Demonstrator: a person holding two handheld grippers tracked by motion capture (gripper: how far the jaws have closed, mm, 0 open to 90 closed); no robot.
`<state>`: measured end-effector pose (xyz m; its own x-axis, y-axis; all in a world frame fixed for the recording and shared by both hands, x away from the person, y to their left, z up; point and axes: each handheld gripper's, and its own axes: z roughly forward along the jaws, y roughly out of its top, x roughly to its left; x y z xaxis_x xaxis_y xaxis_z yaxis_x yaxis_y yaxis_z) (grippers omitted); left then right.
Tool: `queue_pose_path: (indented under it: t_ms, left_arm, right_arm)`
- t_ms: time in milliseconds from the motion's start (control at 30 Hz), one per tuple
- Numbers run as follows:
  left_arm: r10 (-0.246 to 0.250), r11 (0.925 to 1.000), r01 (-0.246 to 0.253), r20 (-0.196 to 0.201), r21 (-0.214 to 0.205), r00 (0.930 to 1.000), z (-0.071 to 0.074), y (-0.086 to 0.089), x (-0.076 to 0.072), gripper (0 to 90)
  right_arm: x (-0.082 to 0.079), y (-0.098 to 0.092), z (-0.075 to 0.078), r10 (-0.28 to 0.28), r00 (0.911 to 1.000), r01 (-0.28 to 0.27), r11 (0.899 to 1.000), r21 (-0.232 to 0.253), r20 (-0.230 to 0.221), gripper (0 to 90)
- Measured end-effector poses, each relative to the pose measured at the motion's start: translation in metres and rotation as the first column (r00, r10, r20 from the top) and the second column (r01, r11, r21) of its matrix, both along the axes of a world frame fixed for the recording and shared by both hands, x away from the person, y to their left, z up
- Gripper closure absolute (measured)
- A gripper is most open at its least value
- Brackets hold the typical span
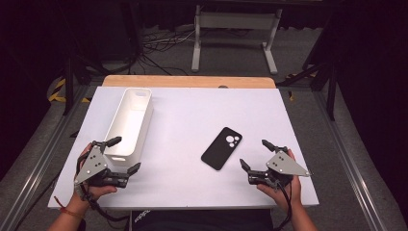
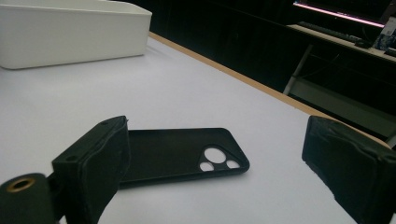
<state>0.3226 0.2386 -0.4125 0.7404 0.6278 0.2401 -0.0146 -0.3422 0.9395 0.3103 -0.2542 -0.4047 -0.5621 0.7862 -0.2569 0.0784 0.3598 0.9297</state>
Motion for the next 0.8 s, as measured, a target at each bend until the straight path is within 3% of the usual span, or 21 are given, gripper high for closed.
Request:
queue_pose_path:
  t_ms: [400, 667, 800]
  left_arm:
    - [-0.052, 0.9985, 0.052, 0.004, 0.017, 0.9987, -0.001, -0.012, -0.009, 2.6]
    - [-0.087, 0.9962, 0.087, -0.024, 0.001, 0.9959, -0.003, -0.020, -0.013, 2.9]
    - [-0.103, 0.9946, 0.104, -0.046, -0.001, 0.9936, -0.005, -0.024, -0.013, 3.3]
  right_arm:
    - [0.002, 0.003, 0.001, 0.008, 1.0000, -0.008, 1.000, -0.003, -0.006, 9.3]
    - [0.004, 0.005, 0.001, 0.004, 0.9996, -0.004, 1.000, -0.009, -0.027, 9.6]
    - [0.010, 0.003, 0.001, -0.011, 0.9975, 0.011, 1.000, -0.004, -0.070, 9.6]
